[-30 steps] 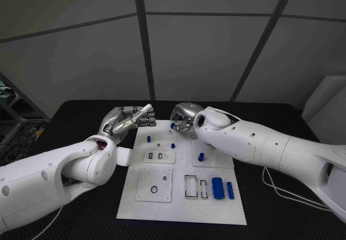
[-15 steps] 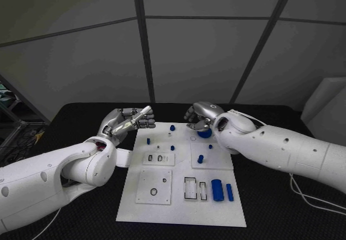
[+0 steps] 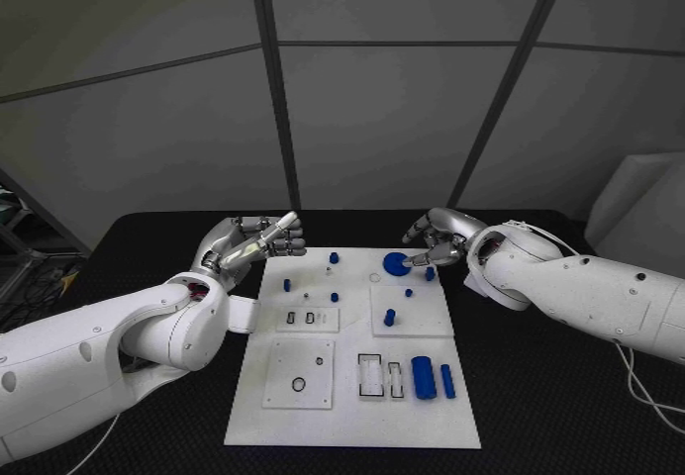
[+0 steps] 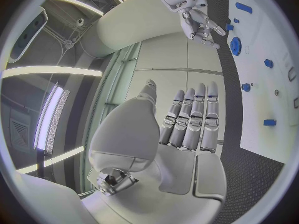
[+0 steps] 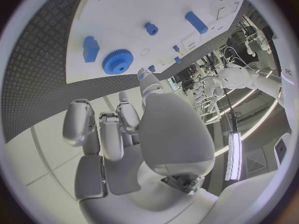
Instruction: Assemble the parts on the task board
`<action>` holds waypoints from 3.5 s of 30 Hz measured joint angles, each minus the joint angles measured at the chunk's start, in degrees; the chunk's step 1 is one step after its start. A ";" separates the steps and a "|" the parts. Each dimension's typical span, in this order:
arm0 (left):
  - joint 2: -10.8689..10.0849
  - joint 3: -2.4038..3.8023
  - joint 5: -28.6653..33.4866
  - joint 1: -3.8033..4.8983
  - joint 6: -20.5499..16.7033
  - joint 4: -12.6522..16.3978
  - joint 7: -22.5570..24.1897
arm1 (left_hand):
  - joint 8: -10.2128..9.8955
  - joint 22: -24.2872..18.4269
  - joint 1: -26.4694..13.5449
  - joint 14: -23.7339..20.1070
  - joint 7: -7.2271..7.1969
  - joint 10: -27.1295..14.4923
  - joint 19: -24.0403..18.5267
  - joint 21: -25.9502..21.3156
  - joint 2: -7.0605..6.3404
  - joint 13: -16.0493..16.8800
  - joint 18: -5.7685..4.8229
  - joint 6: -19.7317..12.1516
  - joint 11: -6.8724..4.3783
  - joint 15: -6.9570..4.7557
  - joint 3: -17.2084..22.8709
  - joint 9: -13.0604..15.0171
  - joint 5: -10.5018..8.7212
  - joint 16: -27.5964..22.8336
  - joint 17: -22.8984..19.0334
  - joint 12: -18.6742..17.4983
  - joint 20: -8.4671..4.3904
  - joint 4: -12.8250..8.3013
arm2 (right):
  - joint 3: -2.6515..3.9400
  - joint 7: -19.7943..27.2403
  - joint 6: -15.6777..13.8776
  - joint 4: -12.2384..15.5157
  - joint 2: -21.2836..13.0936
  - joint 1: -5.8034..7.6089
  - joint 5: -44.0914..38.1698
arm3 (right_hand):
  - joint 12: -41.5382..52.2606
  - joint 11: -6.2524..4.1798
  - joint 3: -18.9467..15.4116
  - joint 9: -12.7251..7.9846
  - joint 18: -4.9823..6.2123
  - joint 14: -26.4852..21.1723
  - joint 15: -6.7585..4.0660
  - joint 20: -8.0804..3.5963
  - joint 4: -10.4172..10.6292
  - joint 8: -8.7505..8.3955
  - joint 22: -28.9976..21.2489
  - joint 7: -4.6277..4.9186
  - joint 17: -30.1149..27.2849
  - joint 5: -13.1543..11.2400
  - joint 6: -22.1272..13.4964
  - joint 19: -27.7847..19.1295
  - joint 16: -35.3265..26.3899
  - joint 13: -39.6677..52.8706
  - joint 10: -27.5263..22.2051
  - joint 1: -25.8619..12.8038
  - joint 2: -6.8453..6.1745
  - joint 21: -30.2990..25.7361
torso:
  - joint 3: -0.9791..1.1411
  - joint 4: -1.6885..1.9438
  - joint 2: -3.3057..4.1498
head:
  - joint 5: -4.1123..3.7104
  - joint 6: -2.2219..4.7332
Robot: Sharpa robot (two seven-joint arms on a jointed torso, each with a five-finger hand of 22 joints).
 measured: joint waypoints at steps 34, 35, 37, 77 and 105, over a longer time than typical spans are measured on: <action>0.44 -0.01 0.00 -0.04 0.43 -0.67 -0.26 | 0.00 -0.04 0.00 0.00 0.00 0.00 0.00 0.00 0.00 0.00 0.00 0.00 0.00 0.00 0.00 0.00 0.00 0.00 0.08 0.00 0.00 0.00 | -0.01 -7.38 6.44 -6.54 6.28 -0.01 -0.68 | 10.16 0.51 -1.25 -0.07 -0.89 0.10 0.72 0.74 3.52 1.74 4.52 0.43 -0.02 2.17 -1.57 2.29 0.65 7.66 3.54 1.95 1.81 1.96 | -0.03 -0.02 0.05 | -0.27 -1.18; 0.45 -0.01 0.00 -0.04 0.45 -0.68 -0.27 | 0.00 -0.04 0.00 0.00 0.00 0.00 0.00 0.00 0.00 0.00 0.00 0.00 0.00 0.00 0.00 0.00 0.00 0.00 0.08 0.00 0.00 0.00 | -0.01 -7.49 6.44 -6.58 6.35 -0.01 -0.76 | 10.16 0.51 -1.25 -0.07 -0.89 0.10 0.72 0.74 3.52 1.74 4.52 0.43 -0.02 2.17 -1.57 2.29 0.65 7.66 3.54 1.95 1.82 1.96 | -0.02 -0.03 0.05 | -0.33 -1.20; 0.47 -0.01 -0.01 -0.04 0.50 -0.70 -0.30 | 0.01 -0.03 0.00 0.00 0.00 0.00 0.00 0.00 0.00 0.00 0.00 0.00 0.00 0.00 0.00 0.00 0.00 0.00 0.08 0.00 0.00 0.00 | -0.01 -7.70 6.46 -6.73 6.53 -0.01 -0.92 | 10.16 0.51 -1.25 -0.07 -0.89 0.10 0.72 0.74 3.51 1.73 4.52 0.43 -0.02 2.17 -1.57 2.29 0.65 7.66 3.54 2.25 2.11 1.96 | -0.01 -0.03 0.05 | -0.40 -1.26; 0.45 -0.01 -0.01 -0.04 0.94 -0.92 -0.72 | 0.01 -0.02 0.00 0.00 0.00 0.01 0.00 0.00 0.00 0.00 0.00 0.00 -0.01 0.00 0.00 0.00 0.00 -0.22 0.06 0.00 0.00 0.00 | -0.04 -9.85 5.71 -7.17 8.93 -0.06 -9.49 | 14.50 -0.84 4.17 -0.06 -0.88 -0.05 0.12 -0.57 0.97 4.53 7.11 -0.01 -0.04 -0.40 4.24 5.09 1.31 7.65 3.83 4.15 5.65 3.95 | 0.07 -0.04 0.02 | -0.22 -1.83; 0.45 -0.01 -0.02 -0.04 1.07 -0.99 -0.99 | 0.01 -0.06 -0.24 0.00 0.00 0.01 0.00 0.00 0.24 0.00 0.00 0.00 -0.01 0.00 -0.17 0.00 0.00 -0.22 0.10 0.00 0.00 0.17 | -0.28 -11.17 -1.21 -0.40 14.57 -0.08 -15.28 | 14.51 -0.83 5.02 -0.08 -1.75 0.11 -0.13 -0.98 1.07 4.19 7.09 -0.02 0.00 -0.02 4.29 5.50 1.31 7.65 3.84 4.15 5.64 4.44 | 0.01 0.13 0.05 | 0.49 -1.53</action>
